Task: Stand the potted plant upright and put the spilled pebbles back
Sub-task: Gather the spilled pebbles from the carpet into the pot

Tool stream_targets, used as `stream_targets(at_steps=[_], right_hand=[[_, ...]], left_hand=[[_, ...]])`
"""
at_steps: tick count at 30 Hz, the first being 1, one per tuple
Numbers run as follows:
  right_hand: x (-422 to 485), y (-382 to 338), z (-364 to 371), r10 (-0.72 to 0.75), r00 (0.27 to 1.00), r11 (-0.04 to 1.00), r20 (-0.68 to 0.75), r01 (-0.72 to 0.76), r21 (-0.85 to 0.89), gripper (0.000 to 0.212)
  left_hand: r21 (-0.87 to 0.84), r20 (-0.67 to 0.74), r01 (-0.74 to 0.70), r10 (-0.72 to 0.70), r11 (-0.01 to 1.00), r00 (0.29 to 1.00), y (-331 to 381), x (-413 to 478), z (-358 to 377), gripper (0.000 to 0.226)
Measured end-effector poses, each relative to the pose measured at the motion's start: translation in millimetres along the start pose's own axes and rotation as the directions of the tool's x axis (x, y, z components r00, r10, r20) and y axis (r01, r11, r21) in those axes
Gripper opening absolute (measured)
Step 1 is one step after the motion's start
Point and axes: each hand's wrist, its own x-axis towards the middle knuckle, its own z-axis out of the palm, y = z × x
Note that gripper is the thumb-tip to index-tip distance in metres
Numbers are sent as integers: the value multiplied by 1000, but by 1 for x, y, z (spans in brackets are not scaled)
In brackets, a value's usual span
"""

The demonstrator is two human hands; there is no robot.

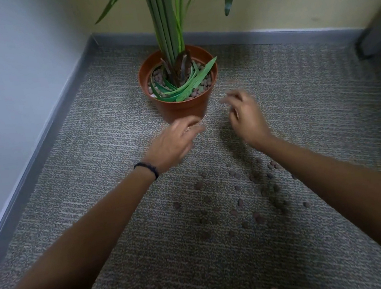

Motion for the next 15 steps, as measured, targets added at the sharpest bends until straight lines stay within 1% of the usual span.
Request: stream_targets(at_steps=[1,2,3,4,6,7,8,9,10,15], right_hand=[[-11,10,5,1,996,999,88,2,-36,36],[-22,19,9,9,980,998,197,3,-62,37],[-32,27,14,16,950,996,312,13,-89,40],[-41,33,18,15,906,992,422,39,-118,46],[-56,41,26,1,805,980,593,117,-162,57],[-62,43,31,-2,760,971,649,155,-179,60],[-66,45,34,-3,725,960,689,195,-202,62],[-69,47,37,-3,702,944,713,237,-229,62],[-71,49,39,-1,690,928,723,270,-257,62],[-84,52,42,-10,711,900,703,313,-304,57]], left_hand=[[5,83,-2,1,1000,997,2,-8,7,40],[3,178,34,-34,999,983,3,-15,15,42],[-6,279,108,-102,994,955,3,-22,23,46],[-22,379,213,-189,977,906,3,-27,30,52],[-64,546,437,-336,897,768,4,-33,41,66],[-84,599,508,-364,857,713,6,-35,45,71],[-92,635,538,-367,838,680,8,-36,48,74],[-93,654,533,-352,841,669,11,-36,50,75],[-96,663,504,-322,858,676,14,-36,52,73],[-98,653,255,-131,962,746,24,-42,55,60]])
